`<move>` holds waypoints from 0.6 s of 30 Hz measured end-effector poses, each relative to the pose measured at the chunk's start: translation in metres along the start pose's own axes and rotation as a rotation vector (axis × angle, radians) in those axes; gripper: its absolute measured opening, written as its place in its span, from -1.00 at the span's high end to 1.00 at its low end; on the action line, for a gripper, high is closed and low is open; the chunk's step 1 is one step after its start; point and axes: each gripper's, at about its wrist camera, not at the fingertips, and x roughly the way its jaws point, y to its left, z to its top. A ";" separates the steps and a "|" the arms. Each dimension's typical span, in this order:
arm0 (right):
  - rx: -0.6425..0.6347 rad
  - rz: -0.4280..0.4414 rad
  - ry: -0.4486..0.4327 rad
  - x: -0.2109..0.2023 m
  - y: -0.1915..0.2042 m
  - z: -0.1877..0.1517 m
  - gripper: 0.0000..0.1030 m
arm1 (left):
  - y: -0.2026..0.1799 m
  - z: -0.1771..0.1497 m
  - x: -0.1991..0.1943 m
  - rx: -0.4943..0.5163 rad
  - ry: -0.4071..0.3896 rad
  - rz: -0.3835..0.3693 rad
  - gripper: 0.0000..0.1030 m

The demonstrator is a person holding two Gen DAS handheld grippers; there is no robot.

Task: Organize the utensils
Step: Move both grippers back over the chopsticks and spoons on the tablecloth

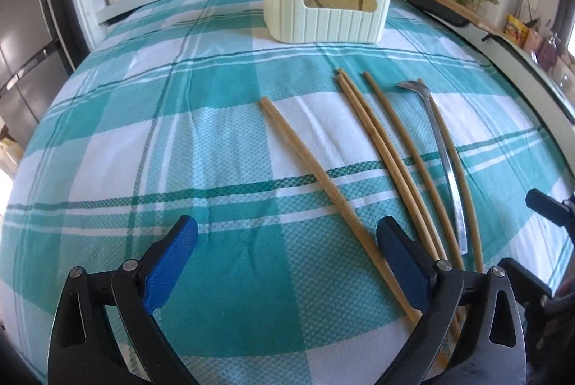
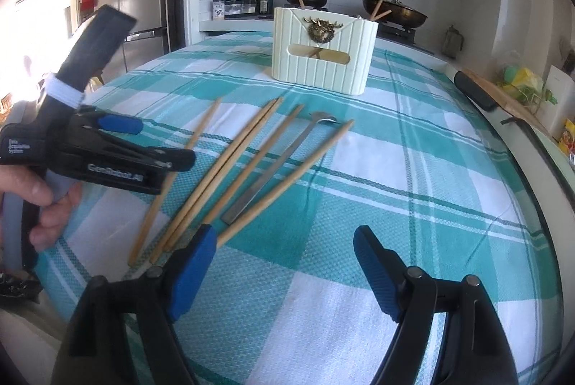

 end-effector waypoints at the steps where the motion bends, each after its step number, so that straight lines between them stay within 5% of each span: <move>1: 0.021 0.002 0.008 0.002 -0.004 0.000 -0.56 | 0.001 0.001 -0.001 0.001 -0.004 0.000 -0.94; 12: 0.257 0.052 0.146 0.048 -0.041 0.039 -0.55 | 0.003 0.005 0.001 -0.032 -0.009 -0.019 -0.94; 18: 0.109 -0.032 0.175 0.061 -0.017 0.047 -0.55 | -0.002 0.001 0.000 -0.010 -0.001 -0.006 -0.94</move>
